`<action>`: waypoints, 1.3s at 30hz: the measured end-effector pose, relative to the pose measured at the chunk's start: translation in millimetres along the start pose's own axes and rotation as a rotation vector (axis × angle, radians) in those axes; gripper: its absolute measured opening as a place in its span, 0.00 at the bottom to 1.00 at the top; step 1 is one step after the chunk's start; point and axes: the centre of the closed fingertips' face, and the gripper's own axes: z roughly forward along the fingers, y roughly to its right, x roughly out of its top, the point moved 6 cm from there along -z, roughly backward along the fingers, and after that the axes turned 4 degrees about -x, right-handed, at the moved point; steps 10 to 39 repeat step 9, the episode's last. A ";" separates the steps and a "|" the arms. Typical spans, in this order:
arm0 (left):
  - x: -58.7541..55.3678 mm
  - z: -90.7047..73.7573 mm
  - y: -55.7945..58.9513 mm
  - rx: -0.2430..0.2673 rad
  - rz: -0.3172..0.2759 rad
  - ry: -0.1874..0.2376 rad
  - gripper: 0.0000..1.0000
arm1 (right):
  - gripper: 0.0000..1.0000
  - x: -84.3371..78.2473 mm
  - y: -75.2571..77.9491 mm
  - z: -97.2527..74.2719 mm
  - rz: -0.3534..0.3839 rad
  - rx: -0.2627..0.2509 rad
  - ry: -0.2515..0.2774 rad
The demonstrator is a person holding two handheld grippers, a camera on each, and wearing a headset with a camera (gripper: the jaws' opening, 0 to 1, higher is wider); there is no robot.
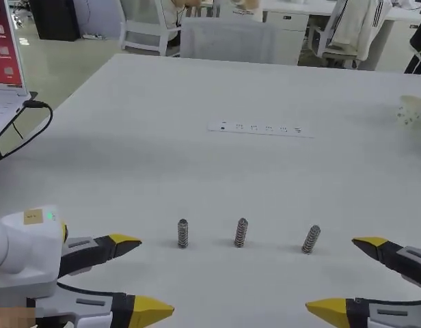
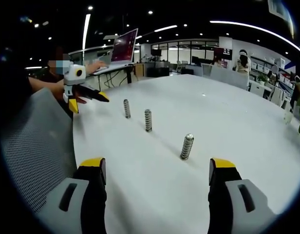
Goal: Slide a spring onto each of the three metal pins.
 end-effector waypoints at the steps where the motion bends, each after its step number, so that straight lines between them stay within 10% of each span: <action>1: 0.2 0.1 -0.1 0.000 0.000 0.000 0.72 | 0.88 0.2 -0.1 0.1 -0.001 -0.001 -0.001; 39: 0.2 0.6 0.3 -0.004 0.001 -0.003 0.72 | 0.87 0.3 0.5 -0.4 -0.002 -0.003 0.000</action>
